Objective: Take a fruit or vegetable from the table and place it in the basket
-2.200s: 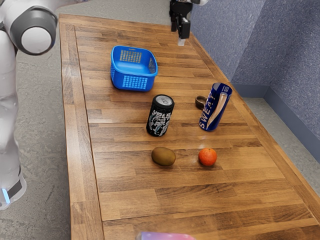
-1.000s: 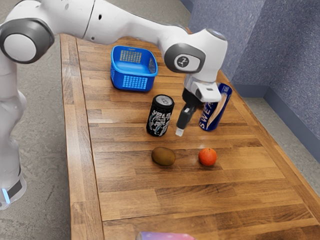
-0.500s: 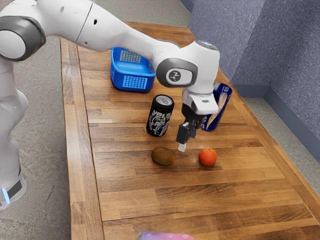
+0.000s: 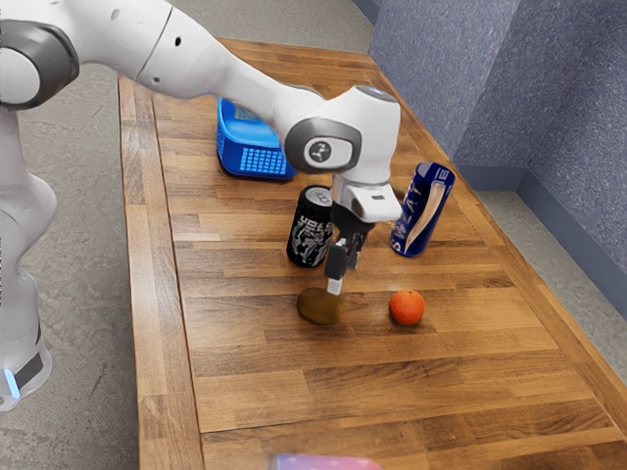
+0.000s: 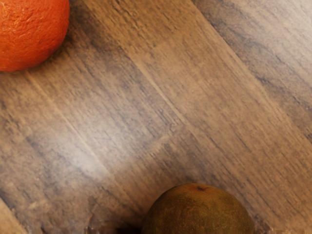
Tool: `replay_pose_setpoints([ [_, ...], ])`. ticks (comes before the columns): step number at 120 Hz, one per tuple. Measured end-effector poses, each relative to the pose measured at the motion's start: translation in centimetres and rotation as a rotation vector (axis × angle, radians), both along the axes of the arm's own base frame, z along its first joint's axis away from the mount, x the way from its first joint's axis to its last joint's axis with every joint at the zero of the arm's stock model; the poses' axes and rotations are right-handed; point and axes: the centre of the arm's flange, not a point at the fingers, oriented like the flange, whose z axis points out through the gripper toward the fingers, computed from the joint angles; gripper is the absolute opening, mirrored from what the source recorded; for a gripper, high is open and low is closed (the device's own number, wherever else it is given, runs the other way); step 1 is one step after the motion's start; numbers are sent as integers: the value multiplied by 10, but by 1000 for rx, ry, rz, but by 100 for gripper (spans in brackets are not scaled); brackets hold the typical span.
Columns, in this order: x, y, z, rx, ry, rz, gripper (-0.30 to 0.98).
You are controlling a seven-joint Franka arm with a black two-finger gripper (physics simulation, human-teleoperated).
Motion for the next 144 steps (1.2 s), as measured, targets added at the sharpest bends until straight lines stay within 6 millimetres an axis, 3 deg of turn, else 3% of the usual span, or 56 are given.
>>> replay_pose_setpoints([
  [17, 7, 44, -1, 2, -5, 86, 69],
  [28, 47, 58, 93, 93, -223, 76, 68],
  [33, 52, 62, 112, 122, -262, 74, 68],
  [38, 54, 63, 118, 138, -270, 71, 68],
  [51, 54, 45, 113, 142, -243, 40, 69],
  [78, 34, -51, 93, 113, -186, -111, 69],
  [94, 25, -82, 81, 95, -164, -161, 69],
  [107, 28, -72, 78, 88, -158, -141, 69],
  [133, 43, -4, 76, 88, -147, -20, 69],
  [144, 45, 13, 76, 94, -146, 12, 69],
])
